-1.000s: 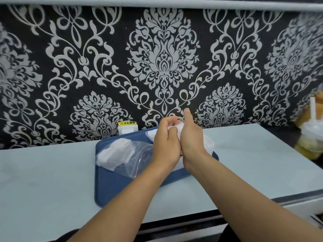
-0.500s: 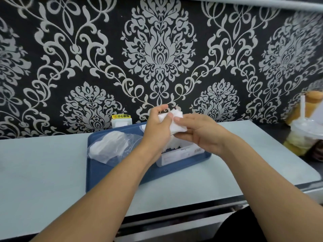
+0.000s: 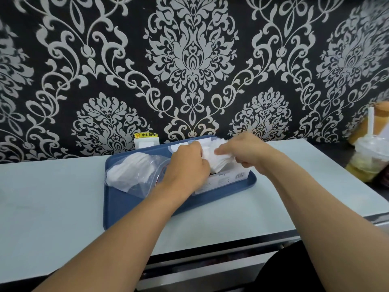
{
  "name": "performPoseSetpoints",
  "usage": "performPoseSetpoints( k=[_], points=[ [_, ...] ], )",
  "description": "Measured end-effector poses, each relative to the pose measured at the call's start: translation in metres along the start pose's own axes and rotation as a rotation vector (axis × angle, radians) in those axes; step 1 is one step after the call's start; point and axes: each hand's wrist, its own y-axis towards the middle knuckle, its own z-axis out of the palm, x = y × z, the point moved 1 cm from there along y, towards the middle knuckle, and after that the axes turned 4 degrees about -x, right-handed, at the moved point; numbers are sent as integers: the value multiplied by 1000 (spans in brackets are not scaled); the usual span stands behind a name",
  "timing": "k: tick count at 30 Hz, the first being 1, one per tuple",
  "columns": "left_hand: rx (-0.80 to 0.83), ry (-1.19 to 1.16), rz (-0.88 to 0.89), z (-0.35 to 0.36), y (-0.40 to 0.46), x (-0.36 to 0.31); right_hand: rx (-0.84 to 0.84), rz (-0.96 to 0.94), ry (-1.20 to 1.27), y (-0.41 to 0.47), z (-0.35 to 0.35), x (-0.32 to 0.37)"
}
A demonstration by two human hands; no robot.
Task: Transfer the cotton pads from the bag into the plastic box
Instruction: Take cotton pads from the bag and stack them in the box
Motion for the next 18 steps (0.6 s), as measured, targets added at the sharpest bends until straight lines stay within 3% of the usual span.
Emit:
performPoseSetpoints(
  k=[4,11,15,18],
  points=[
    [57,40,-2,1,-2,3,0,5,-308,8,11,1],
    [81,253,171,8,-7,3,-248,-56,-858,7,28,6],
    [78,237,189,7,-9,4,-299,-100,-956,6,38,9],
    [72,228,185,5,-8,6,-289,-149,-863,-2,31,15]
  ],
)
